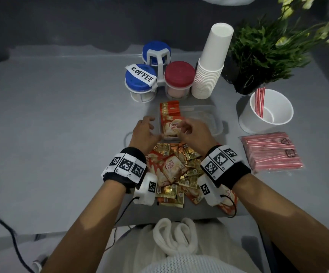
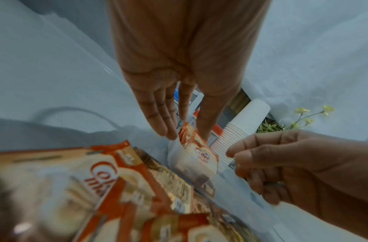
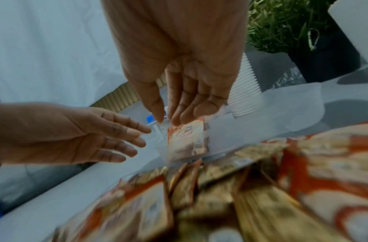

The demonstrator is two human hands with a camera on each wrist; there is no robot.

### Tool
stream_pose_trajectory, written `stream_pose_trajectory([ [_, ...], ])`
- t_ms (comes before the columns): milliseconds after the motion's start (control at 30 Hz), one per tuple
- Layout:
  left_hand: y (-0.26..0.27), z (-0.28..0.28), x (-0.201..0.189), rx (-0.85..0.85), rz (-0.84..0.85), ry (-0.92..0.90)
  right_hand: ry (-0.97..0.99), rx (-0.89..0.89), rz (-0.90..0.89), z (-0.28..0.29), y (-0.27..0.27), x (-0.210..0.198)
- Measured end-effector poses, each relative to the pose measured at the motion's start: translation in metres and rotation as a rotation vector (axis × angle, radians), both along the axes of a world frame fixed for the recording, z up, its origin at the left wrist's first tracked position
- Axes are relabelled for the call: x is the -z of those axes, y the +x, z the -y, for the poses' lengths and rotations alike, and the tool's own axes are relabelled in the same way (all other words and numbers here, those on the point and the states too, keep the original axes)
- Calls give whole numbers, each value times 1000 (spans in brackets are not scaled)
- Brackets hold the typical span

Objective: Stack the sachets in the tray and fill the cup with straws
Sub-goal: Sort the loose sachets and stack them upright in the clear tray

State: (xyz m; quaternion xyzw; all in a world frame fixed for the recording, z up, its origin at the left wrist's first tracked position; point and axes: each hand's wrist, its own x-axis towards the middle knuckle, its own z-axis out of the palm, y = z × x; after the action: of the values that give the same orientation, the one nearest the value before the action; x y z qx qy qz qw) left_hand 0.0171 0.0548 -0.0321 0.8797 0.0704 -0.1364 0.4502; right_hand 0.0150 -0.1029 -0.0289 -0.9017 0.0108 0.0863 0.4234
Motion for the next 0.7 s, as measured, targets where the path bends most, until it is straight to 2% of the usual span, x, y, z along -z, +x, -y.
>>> stream_pose_trajectory([
  [167,-26,-6,7,83,-15,82,-255,-234,-220,-6,-25,11],
  [333,-48,-9,15,109,-78,90,-433,-358,-219,-17,-44,20],
  [467,-56,-9,16,140,-122,105,-352,-286,-236,-20,-44,22],
  [567,-56,-11,13,120,-102,71,-202,-189,-217,-17,-43,23],
  [633,-52,-11,13,60,-112,-27,-76,-98,-159,-15,-41,18],
  [700,-48,-10,10,-46,-199,-232,15,-25,-105,-14,-38,12],
])
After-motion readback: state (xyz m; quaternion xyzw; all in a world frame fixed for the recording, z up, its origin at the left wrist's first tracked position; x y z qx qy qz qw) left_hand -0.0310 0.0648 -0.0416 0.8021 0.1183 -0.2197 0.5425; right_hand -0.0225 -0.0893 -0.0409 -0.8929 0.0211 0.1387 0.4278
